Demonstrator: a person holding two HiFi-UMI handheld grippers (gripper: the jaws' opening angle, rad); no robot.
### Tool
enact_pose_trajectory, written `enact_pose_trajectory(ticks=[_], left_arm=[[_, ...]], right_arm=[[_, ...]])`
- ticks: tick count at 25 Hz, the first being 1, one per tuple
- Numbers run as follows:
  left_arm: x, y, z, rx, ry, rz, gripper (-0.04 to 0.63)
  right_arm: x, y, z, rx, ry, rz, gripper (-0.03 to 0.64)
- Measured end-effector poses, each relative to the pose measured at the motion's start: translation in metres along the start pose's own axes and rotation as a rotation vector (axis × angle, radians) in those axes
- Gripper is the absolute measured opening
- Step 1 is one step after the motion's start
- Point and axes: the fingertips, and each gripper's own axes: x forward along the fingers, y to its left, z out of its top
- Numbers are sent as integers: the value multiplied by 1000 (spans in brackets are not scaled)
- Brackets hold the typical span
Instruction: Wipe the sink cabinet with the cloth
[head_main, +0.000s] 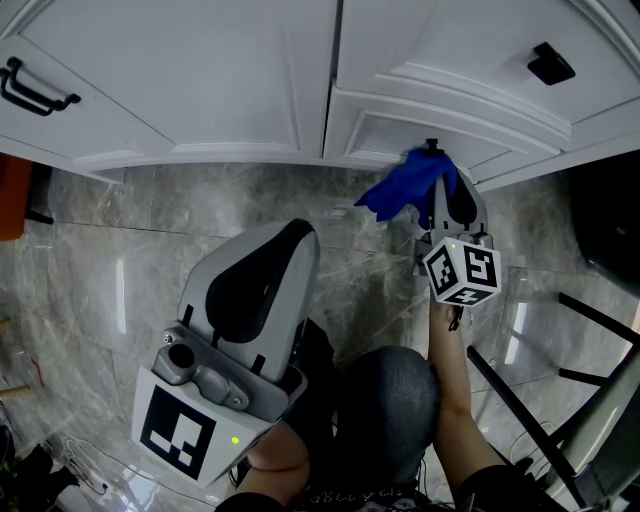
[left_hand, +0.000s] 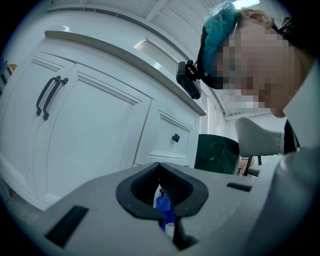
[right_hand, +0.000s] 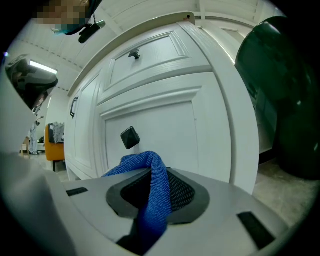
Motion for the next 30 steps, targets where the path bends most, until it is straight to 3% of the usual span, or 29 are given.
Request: enact_pose_trajectory(ticks=[30], left_arm=[[1,-1,-1,5,7,-1,5]], right_arm=[[-10,-29,0,22,-6,-78,91]])
